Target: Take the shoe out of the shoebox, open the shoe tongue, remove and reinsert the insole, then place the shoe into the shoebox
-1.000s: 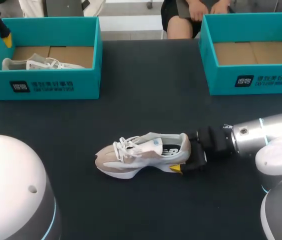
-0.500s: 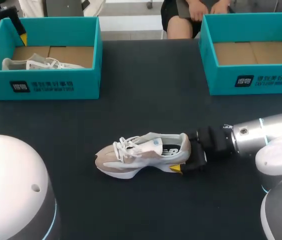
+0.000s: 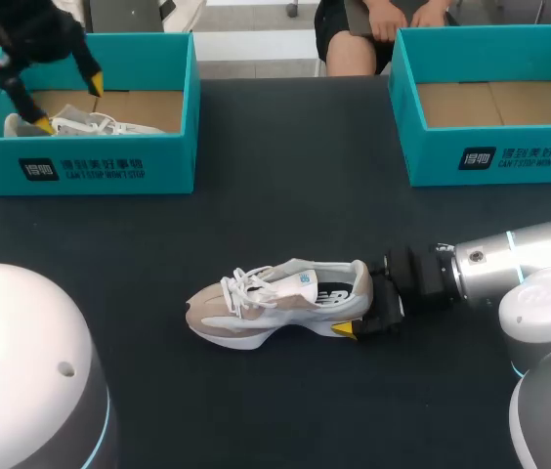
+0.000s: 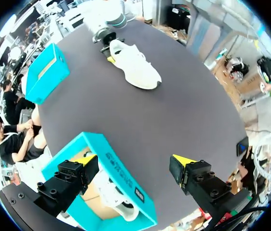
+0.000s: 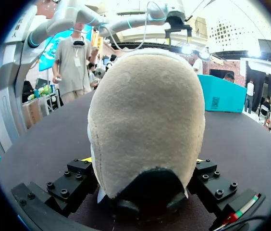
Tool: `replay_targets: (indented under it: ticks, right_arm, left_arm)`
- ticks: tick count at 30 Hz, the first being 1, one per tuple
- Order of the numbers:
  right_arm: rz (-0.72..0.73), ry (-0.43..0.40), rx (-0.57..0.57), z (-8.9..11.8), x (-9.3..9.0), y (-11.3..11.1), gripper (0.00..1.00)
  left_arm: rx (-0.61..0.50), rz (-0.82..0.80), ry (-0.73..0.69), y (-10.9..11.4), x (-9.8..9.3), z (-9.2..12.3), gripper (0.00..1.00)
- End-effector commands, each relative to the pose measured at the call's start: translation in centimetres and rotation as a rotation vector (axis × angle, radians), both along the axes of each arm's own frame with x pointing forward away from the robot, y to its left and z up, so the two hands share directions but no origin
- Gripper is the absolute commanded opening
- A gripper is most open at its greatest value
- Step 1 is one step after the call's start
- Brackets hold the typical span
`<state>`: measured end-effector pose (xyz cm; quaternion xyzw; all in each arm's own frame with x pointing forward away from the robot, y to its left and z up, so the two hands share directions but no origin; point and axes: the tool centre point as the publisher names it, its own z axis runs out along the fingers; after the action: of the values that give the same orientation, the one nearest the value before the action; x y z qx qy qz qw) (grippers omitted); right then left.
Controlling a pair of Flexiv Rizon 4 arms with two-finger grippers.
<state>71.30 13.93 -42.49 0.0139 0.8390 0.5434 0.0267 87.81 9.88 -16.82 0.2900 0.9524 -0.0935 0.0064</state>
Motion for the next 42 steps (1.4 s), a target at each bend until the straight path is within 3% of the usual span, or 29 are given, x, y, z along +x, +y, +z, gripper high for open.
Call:
replay_targets:
  ticks: [1,4,5,11,42]
  right_arm:
    - [-0.001,0.001,-0.003,-0.2,-0.1,0.3,0.0]
    - [-0.001,0.001,-0.003,-0.2,-0.1,0.3,0.0]
    - [-0.001,0.001,-0.003,-0.2,-0.1,0.3,0.0]
    - [-0.001,0.001,-0.003,-0.2,-0.1,0.3,0.0]
    - [-0.001,0.001,-0.003,-0.2,-0.1,0.3,0.0]
  left_arm:
    - [0.134,0.571,-0.03,-5.2,-1.5,-1.2,1.0]
    - [0.133,0.759,-0.095,-7.3,-1.8,-1.4,1.0]
    - [0.121,0.745,-0.045,-8.1,-2.1,-1.4,1.0]
    - [0.083,0.934,-0.104,-10.9,-3.9,-1.7,1.0]
    - [0.089,0.979,-0.121,-11.0,-4.3,-1.8,1.0]
